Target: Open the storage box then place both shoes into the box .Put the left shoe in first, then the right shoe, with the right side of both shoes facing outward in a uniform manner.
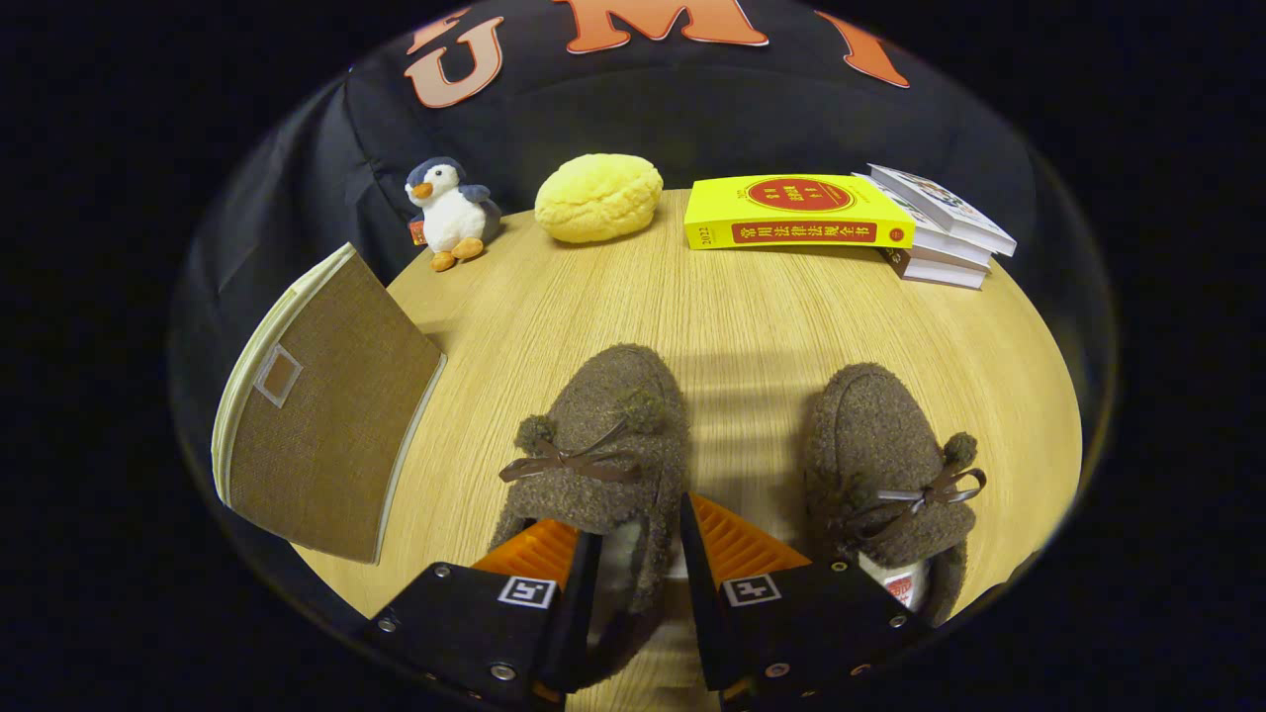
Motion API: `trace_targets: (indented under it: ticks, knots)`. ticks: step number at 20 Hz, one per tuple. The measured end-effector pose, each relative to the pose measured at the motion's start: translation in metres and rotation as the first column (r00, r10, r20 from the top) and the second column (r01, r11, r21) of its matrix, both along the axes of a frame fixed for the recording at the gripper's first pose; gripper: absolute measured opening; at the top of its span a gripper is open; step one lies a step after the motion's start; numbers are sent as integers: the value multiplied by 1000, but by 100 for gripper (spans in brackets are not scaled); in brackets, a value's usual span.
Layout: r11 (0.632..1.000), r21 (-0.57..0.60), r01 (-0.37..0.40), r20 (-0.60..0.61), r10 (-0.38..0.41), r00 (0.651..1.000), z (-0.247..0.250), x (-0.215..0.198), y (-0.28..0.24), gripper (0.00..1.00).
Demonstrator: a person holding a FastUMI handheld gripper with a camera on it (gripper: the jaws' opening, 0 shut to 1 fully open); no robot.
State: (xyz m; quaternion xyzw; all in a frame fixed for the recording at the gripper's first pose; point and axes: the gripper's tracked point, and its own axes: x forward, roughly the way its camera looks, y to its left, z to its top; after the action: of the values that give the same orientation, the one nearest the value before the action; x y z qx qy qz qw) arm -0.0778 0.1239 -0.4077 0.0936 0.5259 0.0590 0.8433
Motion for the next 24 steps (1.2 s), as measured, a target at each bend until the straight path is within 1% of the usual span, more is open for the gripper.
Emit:
trace_targets:
  ticks: [1, 3, 4, 6, 8, 11, 15, 18, 22, 24]
  knots:
    - [1000, -12, 4, -6, -4, 1000, -2, 1, 0, 44]
    - [999, -33, 24, -18, -24, 1000, -4, 1, -5, 28]
    - [999, -24, 34, -25, -35, 999, -3, 1, -4, 20]
    - [998, 11, 57, -27, -57, 998, 2, 3, -3, 13]
    - [996, 37, 84, -27, -83, 996, 12, 6, 1, 8]
    - [997, 28, 79, -5, -79, 997, 37, 11, 5, 5]
    - [993, 80, 91, 35, -94, 995, 91, 24, 28, 5]
    - [991, 108, 81, 85, -91, 992, 134, 44, 52, 5]
    - [985, 170, 29, 115, -49, 992, 181, 62, 99, 5]
    - [985, 175, -7, 122, -14, 992, 195, 69, 121, 5]
